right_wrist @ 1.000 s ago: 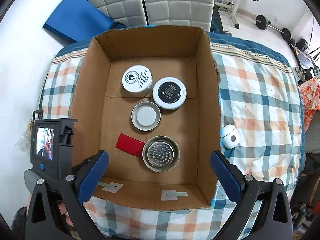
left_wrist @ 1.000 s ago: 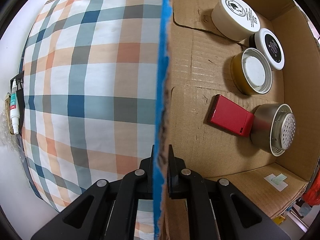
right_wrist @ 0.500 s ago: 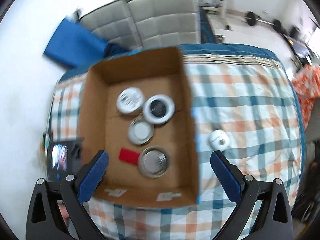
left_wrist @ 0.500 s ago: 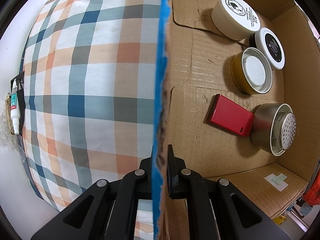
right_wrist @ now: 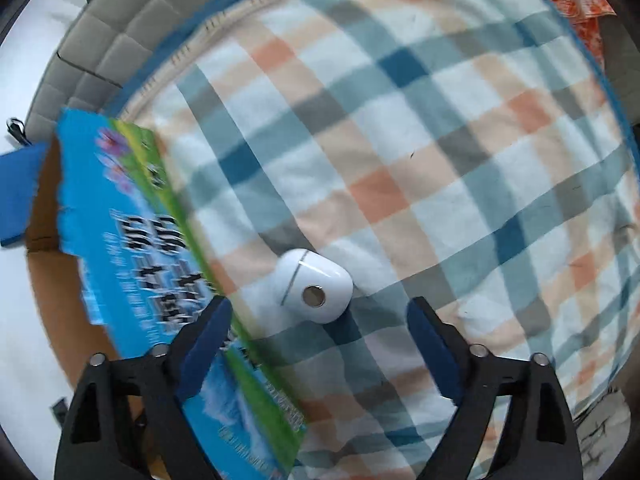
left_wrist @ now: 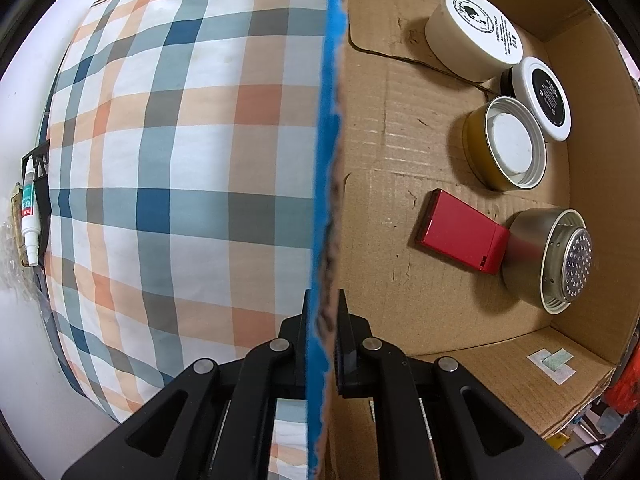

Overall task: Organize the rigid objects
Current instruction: 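Move the right tool to the white earbud case and grasp it, then carry the white earbud case into the box beside the jars and release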

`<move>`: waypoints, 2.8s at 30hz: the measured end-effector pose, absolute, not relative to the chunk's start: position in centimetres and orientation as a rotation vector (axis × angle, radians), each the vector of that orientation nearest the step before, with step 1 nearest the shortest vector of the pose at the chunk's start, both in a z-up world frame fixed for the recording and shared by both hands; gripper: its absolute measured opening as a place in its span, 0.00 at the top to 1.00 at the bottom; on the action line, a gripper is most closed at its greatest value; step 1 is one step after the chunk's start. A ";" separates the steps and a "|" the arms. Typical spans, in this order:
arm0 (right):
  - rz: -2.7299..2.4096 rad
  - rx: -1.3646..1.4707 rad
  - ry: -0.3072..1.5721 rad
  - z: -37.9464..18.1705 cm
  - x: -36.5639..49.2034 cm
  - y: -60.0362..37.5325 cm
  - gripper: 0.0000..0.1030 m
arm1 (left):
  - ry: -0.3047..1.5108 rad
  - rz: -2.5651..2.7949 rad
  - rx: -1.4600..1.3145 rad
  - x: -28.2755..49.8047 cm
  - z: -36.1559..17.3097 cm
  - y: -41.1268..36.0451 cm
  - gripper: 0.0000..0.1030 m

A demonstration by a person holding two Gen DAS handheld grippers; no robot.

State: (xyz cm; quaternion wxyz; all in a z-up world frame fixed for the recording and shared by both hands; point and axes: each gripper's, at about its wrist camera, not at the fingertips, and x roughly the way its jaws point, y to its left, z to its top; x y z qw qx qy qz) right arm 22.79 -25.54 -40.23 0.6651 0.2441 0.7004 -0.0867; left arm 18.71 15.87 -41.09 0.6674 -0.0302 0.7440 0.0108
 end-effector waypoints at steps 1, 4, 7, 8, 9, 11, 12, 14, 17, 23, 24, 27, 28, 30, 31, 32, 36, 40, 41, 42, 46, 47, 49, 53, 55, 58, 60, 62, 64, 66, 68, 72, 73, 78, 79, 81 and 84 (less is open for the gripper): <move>-0.194 0.554 1.593 -41.1 22.7 -25.4 0.13 | 1.679 0.025 -0.066 18.7 -41.1 15.8 0.96; -0.175 0.595 1.602 -42.8 22.7 -25.0 0.17 | 1.680 0.027 -0.064 18.8 -41.2 15.8 0.96; -0.168 0.618 1.612 -44.3 23.1 -24.5 0.33 | 1.681 0.028 -0.062 18.8 -41.2 15.7 0.96; -0.175 0.599 1.621 -44.8 23.2 -24.2 0.34 | 1.681 0.028 -0.063 18.8 -41.2 15.7 0.96; -0.182 0.575 1.624 -45.0 23.2 -23.9 0.38 | 1.681 0.028 -0.066 18.8 -41.2 15.7 0.96; -0.201 0.533 1.609 -44.9 23.1 -23.8 0.41 | 1.682 0.028 -0.072 18.8 -41.2 15.7 0.96; -0.199 0.520 1.609 -44.7 23.0 -23.7 0.41 | 1.681 0.028 -0.071 18.8 -41.2 15.8 0.96; -0.217 0.490 1.609 -44.5 22.7 -24.1 0.41 | 1.680 0.028 -0.069 18.7 -41.2 15.8 0.96; -0.211 0.472 1.626 -44.6 22.3 -24.6 0.41 | 1.681 0.028 -0.070 18.7 -41.2 15.8 0.96; -0.207 0.443 1.658 -45.6 23.7 -24.8 0.34 | 1.680 0.026 -0.070 18.7 -41.2 15.8 0.96; -0.226 0.431 1.648 -45.5 23.7 -24.6 0.37 | 1.680 0.026 -0.071 18.7 -41.2 15.9 0.96; -0.245 0.365 1.644 -45.2 24.1 -23.7 0.41 | 1.680 0.024 -0.072 18.7 -41.2 15.9 0.96; -0.245 0.362 1.645 -45.0 24.2 -23.6 0.41 | 1.680 0.023 -0.073 18.7 -41.2 16.0 0.96; -0.242 0.364 1.636 -44.1 24.2 -22.9 0.41 | 1.679 0.021 -0.078 18.7 -41.2 16.1 0.96; -0.235 0.364 1.623 -43.3 24.1 -22.8 0.41 | 1.680 0.022 -0.081 18.7 -41.2 16.2 0.96; -0.230 0.365 1.612 -42.9 24.1 -22.2 0.41 | 1.680 0.022 -0.084 18.7 -41.3 16.3 0.96; -0.154 0.389 1.539 -38.1 24.5 -22.0 0.41 | 1.681 0.018 -0.086 18.7 -41.3 16.5 0.96; -0.068 0.396 1.482 -33.9 24.7 -20.4 0.41 | 1.683 0.017 -0.093 18.8 -41.3 16.8 0.96; -0.037 0.393 1.466 -32.6 24.8 -19.6 0.41 | 1.683 0.017 -0.091 18.8 -41.3 16.8 0.96; -0.016 0.396 1.457 -31.9 24.8 -19.2 0.41 | 1.683 0.016 -0.090 18.8 -41.3 16.9 0.96; 0.075 0.403 1.428 -29.1 25.3 -16.4 0.41 | 1.687 0.014 -0.090 18.9 -41.4 17.0 0.96; 0.097 0.403 1.421 -28.5 25.4 -15.7 0.41 | 1.687 0.015 -0.090 18.9 -41.4 16.9 0.96; 0.140 0.391 1.408 -27.6 25.6 -13.8 0.41 | 1.687 0.014 -0.091 19.0 -41.4 16.9 0.96; 0.180 0.371 1.397 -26.6 26.4 -11.5 0.41 | 1.689 0.013 -0.096 19.1 -41.4 17.0 0.96; 0.194 0.372 1.401 -26.7 27.2 -10.6 0.41 | 1.691 0.013 -0.099 19.1 -41.5 17.1 0.96; 0.196 0.356 1.407 -27.4 28.2 -9.8 0.41 | 1.693 0.012 -0.102 19.2 -41.5 17.2 0.96; 0.192 0.351 1.415 -28.1 28.9 -9.4 0.41 | 1.694 0.013 -0.103 19.2 -41.5 17.2 0.96; 0.185 0.341 1.420 -29.0 29.8 -8.9 0.41 | 1.694 0.014 -0.103 19.2 -41.5 17.2 0.96; 0.174 0.336 1.424 -29.8 30.6 -8.6 0.41 | 1.694 0.015 -0.105 19.2 -41.5 17.2 0.96; 0.165 0.329 1.434 -30.8 31.5 -8.2 0.41 | 1.694 0.015 -0.103 19.2 -41.5 17.1 0.96; 0.158 0.327 1.442 -31.6 32.4 -7.8 0.41 | 1.695 0.016 -0.100 19.3 -41.5 17.1 0.96; 0.141 0.296 1.443 -33.1 34.5 -6.8 0.41 | 1.699 0.018 -0.103 19.5 -41.5 16.9 0.96; 0.138 0.294 1.445 -33.4 34.8 -6.6 0.41 | 1.699 0.019 -0.103 19.5 -41.5 16.9 0.96; 0.124 0.237 1.451 -35.1 36.9 -5.0 0.41 | 1.700 0.019 -0.100 19.6 -41.5 16.8 0.96; 0.122 0.237 1.453 -35.4 37.1 -4.8 0.41 | 1.700 0.019 -0.102 19.6 -41.5 16.8 0.96; 0.116 0.227 1.471 -36.4 37.7 -4.4 0.41 | 1.700 0.020 -0.106 19.6 -41.5 16.8 0.96; 0.099 0.207 1.489 -37.9 38.2 -4.2 0.41 | 1.701 0.020 -0.113 19.7 -41.4 16.9 0.96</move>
